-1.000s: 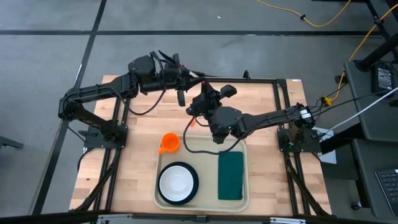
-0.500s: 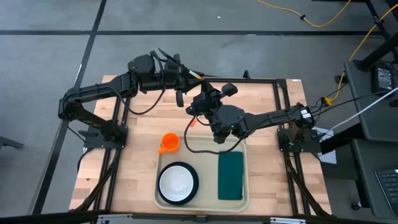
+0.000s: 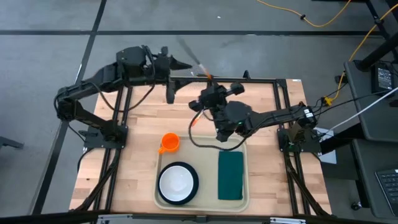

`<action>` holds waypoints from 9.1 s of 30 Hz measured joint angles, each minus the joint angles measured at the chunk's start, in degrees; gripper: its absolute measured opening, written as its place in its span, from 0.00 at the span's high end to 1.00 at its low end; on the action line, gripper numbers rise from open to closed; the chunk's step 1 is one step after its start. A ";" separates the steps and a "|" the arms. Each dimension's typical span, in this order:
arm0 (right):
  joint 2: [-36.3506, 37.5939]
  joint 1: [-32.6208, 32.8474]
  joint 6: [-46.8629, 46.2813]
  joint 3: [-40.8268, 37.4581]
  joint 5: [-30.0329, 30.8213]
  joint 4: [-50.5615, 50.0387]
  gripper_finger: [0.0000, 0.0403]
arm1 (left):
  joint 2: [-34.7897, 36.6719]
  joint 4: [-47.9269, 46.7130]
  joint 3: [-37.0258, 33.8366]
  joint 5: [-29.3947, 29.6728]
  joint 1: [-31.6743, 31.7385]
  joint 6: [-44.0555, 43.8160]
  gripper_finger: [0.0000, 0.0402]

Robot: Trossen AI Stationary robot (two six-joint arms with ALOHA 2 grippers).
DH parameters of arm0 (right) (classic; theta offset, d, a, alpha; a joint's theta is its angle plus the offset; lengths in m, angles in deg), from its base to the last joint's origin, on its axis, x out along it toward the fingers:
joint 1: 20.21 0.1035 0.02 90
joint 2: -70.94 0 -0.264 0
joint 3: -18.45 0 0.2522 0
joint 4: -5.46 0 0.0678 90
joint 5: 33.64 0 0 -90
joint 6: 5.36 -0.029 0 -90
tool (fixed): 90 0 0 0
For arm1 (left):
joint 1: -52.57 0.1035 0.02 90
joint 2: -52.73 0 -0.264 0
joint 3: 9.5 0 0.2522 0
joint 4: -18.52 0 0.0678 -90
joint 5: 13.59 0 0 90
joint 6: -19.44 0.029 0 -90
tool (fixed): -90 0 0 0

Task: Set up tray
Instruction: Put the orange knife on the green napkin

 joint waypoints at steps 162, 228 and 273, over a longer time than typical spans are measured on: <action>19.83 39.16 -156.78 -55.77 -14.29 -43.78 0.95 | -29.02 61.05 -25.07 -47.66 -4.72 -55.90 0.55; 20.17 31.23 -141.77 -55.78 -16.04 -30.97 0.95 | -37.79 65.73 -18.25 -37.98 -7.23 -56.08 0.97; 32.18 30.06 -126.75 -55.97 -30.17 -32.94 0.85 | -37.69 65.50 -18.16 -39.45 -5.65 -54.15 0.98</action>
